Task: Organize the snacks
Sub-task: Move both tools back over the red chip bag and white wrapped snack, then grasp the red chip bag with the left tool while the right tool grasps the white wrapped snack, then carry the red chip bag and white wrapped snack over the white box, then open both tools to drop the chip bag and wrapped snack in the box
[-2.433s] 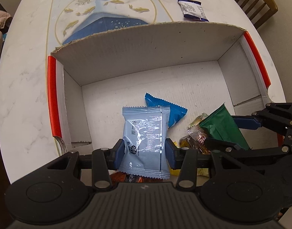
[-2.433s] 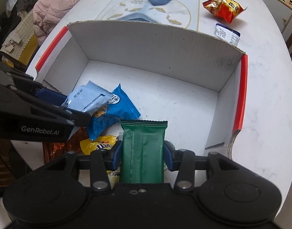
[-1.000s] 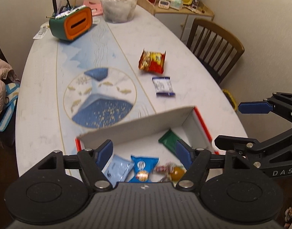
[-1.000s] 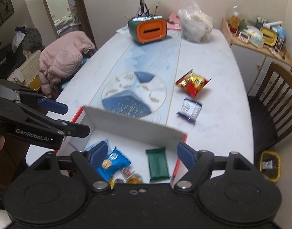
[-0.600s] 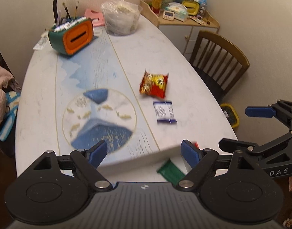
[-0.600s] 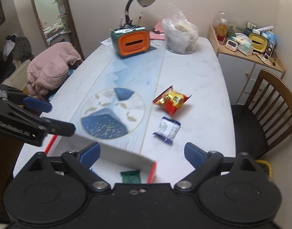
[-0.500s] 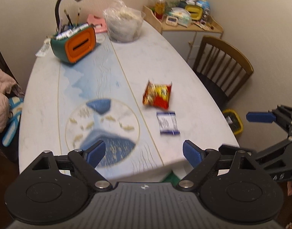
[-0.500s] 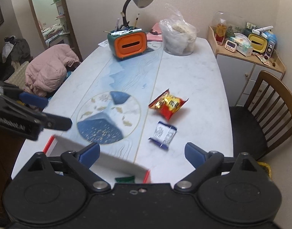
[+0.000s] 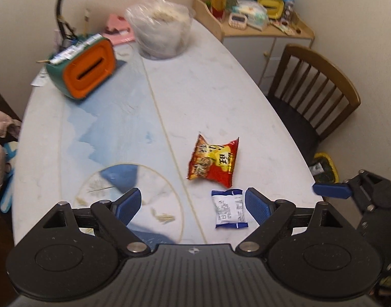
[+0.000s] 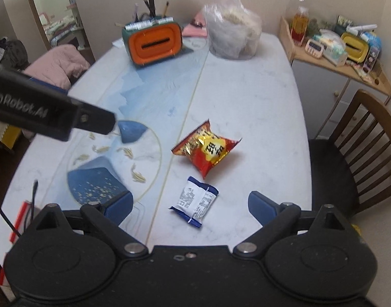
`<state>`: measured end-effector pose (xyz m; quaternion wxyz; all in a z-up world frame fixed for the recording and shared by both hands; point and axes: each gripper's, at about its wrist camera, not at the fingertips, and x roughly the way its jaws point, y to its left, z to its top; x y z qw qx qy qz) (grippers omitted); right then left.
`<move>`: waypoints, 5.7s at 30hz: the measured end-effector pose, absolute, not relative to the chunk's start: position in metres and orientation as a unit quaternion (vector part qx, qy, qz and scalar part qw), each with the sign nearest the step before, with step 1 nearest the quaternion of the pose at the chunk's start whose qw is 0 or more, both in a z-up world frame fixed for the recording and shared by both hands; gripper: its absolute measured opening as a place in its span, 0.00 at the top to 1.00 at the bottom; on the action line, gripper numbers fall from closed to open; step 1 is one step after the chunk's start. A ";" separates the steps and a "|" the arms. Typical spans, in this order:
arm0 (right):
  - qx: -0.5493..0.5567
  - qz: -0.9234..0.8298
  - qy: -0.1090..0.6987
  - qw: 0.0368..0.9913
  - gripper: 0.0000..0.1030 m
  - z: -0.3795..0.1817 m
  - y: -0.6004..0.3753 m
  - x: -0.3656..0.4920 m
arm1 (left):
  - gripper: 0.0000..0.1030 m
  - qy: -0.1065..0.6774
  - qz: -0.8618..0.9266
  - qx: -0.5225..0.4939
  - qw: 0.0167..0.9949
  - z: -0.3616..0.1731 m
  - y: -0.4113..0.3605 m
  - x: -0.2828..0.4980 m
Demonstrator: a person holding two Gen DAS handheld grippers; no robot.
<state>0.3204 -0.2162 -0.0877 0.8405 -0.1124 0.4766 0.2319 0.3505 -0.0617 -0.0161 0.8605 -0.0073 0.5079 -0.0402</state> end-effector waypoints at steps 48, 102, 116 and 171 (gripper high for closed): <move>-0.145 0.178 0.552 0.802 0.24 -0.246 -0.162 0.373 | 0.14 0.601 -0.036 0.001 0.799 -0.202 -0.109 0.490; -0.079 0.227 0.426 0.872 0.55 -0.024 -0.190 0.227 | 0.40 0.475 -0.026 -0.008 0.879 0.051 -0.033 0.254; -0.072 0.265 0.433 0.859 0.55 -0.013 -0.175 0.152 | 0.40 0.493 -0.035 0.016 0.869 0.054 -0.020 0.160; -0.129 0.228 0.557 0.788 0.55 -0.181 -0.153 0.105 | 0.40 0.602 -0.019 0.014 0.798 -0.151 -0.020 0.113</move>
